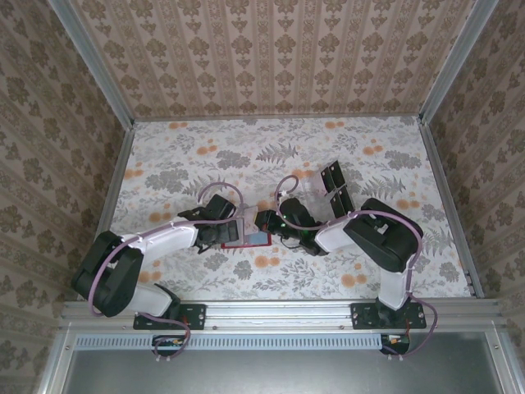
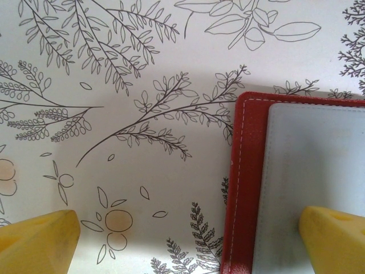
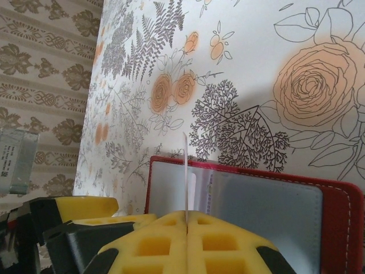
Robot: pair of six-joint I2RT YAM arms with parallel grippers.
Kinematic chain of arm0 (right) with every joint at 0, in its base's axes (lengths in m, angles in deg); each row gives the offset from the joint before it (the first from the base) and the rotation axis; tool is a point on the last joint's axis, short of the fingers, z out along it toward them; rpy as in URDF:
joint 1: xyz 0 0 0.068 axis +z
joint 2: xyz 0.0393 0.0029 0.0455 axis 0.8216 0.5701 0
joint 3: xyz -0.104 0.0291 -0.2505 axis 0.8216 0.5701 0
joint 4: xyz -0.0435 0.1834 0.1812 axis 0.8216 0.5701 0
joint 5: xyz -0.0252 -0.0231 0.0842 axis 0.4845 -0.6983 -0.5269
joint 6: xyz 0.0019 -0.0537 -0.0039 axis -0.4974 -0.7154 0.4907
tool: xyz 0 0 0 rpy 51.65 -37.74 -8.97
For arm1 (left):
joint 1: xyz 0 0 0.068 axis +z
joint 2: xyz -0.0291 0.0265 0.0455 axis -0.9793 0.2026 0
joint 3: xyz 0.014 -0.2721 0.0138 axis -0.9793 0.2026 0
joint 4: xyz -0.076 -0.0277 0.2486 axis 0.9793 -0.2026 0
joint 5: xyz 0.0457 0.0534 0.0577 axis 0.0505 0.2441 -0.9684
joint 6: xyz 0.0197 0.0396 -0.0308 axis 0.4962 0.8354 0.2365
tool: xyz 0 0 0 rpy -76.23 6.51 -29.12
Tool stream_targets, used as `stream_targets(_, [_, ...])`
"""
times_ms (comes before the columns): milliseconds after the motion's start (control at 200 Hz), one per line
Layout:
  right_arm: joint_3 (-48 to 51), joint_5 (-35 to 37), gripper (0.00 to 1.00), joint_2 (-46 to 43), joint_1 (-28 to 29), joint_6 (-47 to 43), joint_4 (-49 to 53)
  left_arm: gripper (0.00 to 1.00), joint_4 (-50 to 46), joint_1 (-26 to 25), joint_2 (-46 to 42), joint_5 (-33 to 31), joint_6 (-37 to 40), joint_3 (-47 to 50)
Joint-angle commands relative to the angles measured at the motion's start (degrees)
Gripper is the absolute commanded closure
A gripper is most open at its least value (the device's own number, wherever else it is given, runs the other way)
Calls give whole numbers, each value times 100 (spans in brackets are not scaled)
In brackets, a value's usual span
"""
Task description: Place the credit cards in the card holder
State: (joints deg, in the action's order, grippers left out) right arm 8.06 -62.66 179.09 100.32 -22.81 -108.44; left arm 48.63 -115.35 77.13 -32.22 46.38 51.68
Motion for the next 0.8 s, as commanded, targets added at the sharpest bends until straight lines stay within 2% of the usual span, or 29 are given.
stream_targets(0, [66,174,100,140,54,101,-417,0,-340,38,-8,-123,-25,148])
stream_targets(795, [144,139,100,508,192,356,-788,0,-344,34,-34,-125,-20,149])
